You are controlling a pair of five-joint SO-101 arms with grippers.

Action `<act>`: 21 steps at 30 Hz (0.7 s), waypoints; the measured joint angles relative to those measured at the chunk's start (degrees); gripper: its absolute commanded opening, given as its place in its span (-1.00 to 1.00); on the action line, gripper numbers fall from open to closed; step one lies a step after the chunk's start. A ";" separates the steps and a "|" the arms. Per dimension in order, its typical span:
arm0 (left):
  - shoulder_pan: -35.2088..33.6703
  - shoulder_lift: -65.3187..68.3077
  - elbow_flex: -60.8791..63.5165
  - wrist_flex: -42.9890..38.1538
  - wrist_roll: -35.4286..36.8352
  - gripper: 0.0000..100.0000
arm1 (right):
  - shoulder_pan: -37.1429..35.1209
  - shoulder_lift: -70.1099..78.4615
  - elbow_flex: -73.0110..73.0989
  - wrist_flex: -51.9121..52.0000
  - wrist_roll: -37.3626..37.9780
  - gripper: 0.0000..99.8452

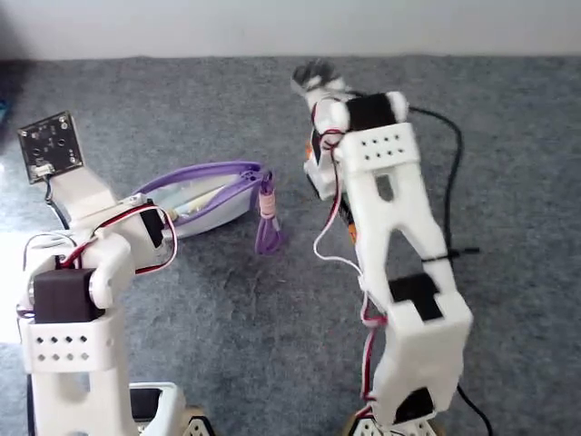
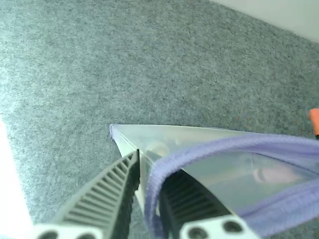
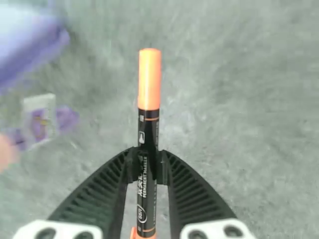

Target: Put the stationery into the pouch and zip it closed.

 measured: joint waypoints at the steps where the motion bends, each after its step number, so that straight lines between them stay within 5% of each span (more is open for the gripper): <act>1: 0.00 0.00 0.00 0.00 0.00 -0.97 | -0.62 -2.64 0.00 0.00 -1.67 -0.98; 11: 0.00 8.44 -6.77 0.00 0.00 -0.97 | -14.24 -28.22 0.00 -0.88 -19.60 -0.98; 21: 0.00 12.84 -10.29 0.00 0.09 -0.97 | -26.64 -34.90 0.88 -28.57 -21.98 -0.98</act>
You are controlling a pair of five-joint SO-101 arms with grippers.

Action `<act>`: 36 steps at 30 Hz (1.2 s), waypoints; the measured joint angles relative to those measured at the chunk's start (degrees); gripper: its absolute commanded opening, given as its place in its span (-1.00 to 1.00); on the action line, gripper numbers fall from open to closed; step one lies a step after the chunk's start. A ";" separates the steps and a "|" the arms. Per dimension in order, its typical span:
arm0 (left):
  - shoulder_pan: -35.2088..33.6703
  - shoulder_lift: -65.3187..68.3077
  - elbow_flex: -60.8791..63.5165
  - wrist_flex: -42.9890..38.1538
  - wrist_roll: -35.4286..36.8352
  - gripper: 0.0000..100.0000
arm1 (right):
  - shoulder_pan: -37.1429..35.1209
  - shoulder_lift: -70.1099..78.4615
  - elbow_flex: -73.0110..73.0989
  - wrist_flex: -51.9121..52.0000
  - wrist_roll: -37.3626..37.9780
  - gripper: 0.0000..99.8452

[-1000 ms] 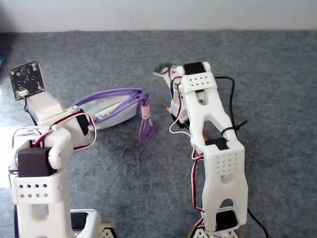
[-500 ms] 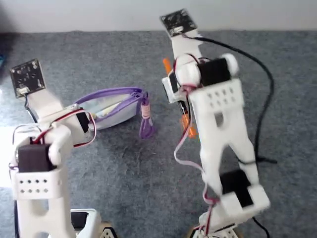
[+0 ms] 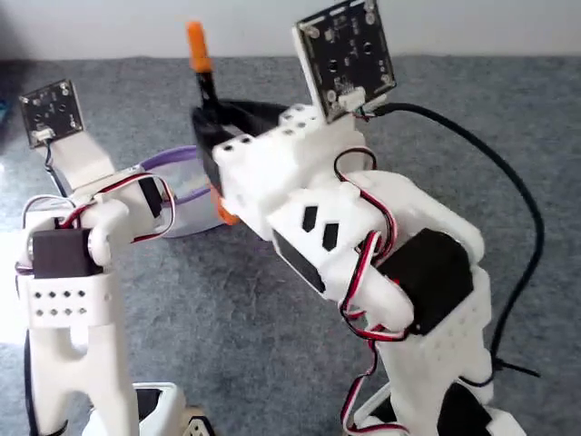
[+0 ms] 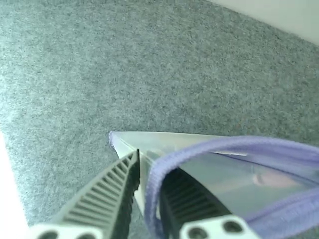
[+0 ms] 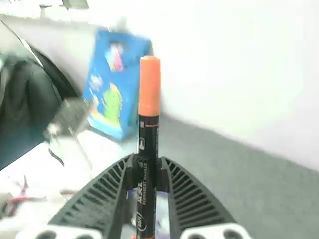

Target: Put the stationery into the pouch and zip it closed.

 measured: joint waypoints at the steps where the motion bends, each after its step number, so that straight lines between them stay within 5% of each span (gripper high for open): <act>1: 0.00 0.18 -0.18 0.00 0.00 -0.97 | -0.18 0.62 0.62 -2.20 0.00 -0.98; 15: -0.09 0.53 -0.44 0.00 0.00 -0.97 | 1.93 11.43 19.43 -30.86 3.96 -0.98; 22: -0.09 0.53 -0.44 0.00 0.00 -0.97 | 3.25 7.65 32.88 -34.46 4.22 -0.96; 29: 0.18 0.79 -0.53 0.00 0.00 -0.97 | 4.40 -3.16 48.44 -33.05 10.99 -0.42; 36: 0.00 0.79 -0.53 0.00 0.00 -0.97 | 5.98 -15.47 50.55 -27.25 10.90 -0.62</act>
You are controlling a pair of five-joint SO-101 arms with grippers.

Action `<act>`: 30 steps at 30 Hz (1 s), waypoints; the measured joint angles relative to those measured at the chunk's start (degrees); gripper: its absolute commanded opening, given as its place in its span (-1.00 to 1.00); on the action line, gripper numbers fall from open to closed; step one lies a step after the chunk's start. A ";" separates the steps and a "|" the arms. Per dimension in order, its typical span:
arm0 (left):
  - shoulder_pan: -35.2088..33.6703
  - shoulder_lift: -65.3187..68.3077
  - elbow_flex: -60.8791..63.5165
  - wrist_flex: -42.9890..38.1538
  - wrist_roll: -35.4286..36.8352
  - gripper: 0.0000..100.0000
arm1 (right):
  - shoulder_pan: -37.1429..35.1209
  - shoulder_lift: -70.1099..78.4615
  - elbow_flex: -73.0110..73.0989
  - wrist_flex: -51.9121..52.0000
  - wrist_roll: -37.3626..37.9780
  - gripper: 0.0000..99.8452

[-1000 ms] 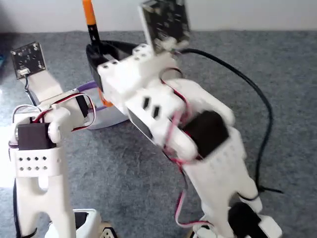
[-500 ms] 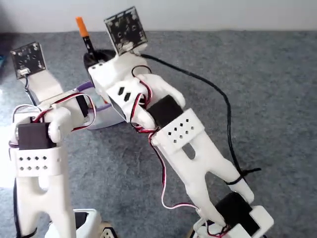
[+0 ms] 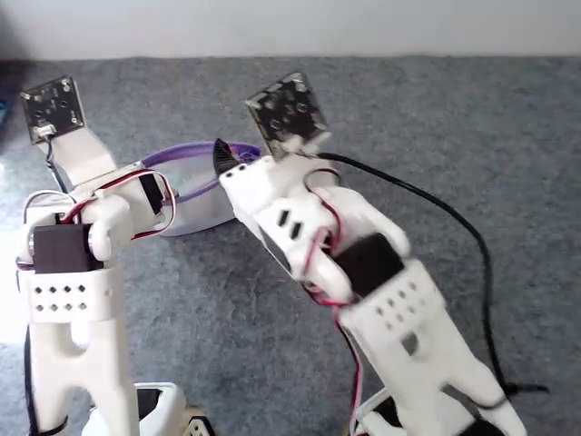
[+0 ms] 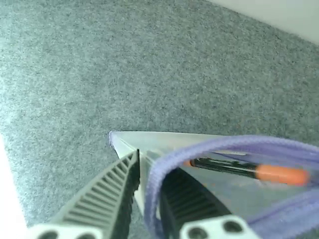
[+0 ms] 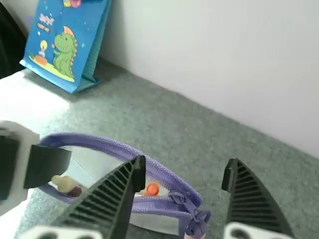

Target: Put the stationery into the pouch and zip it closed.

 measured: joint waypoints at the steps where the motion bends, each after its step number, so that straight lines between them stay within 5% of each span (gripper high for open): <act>1: 0.00 0.00 0.00 0.00 0.00 -0.97 | 0.26 -1.49 0.00 0.79 0.00 -0.68; 5: 0.00 0.00 0.00 0.00 0.00 -0.97 | 0.88 -5.19 0.00 2.73 0.00 -0.99; 16: 0.09 0.79 -2.90 0.79 0.00 -0.97 | 5.54 -5.98 0.09 14.15 -0.35 -0.86; 30: 3.69 0.53 -0.35 -3.08 2.73 -0.97 | 17.67 -8.79 0.09 29.45 -12.13 -0.72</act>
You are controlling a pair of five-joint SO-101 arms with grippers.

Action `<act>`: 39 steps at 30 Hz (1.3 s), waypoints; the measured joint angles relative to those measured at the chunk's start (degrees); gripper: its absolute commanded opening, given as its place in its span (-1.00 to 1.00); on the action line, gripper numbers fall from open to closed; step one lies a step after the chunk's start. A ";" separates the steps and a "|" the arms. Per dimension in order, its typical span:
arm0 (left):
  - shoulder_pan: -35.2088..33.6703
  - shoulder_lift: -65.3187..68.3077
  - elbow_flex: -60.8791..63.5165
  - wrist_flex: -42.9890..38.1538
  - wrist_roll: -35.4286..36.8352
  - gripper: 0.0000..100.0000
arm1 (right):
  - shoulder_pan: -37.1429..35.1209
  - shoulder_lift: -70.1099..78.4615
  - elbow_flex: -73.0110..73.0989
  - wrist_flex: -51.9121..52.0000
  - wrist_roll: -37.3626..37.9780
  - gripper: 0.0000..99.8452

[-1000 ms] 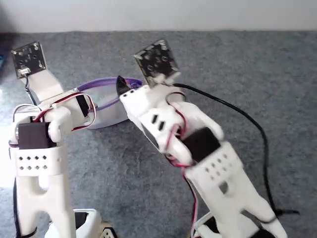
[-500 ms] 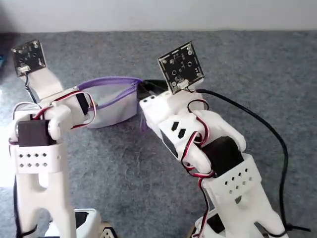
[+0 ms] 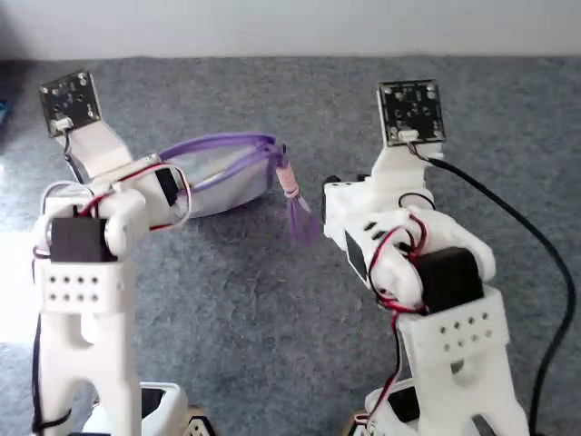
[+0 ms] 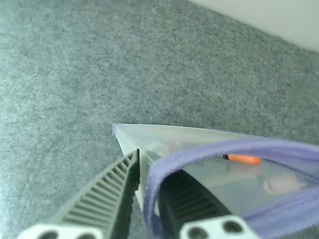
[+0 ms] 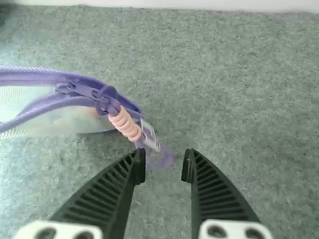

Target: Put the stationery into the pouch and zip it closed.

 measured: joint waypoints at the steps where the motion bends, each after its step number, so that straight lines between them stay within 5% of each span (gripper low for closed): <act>1: 0.79 -0.26 -1.76 1.67 0.18 -0.97 | 0.62 -0.70 0.00 0.35 -0.18 -0.72; 6: 4.04 -0.53 -16.79 11.69 0.18 -0.97 | 3.69 -4.13 0.00 2.02 -0.35 -0.72; 11: 2.73 8.00 -19.16 21.10 0.53 -0.97 | 5.01 -5.19 0.00 5.27 -0.35 -0.72; 19: -2.64 20.04 -18.55 21.98 0.53 -0.98 | 4.92 -7.38 0.00 10.81 -0.35 -0.72; 39: -2.81 9.67 -18.55 22.24 0.70 -0.98 | 4.92 -11.16 0.00 13.54 -5.71 -0.72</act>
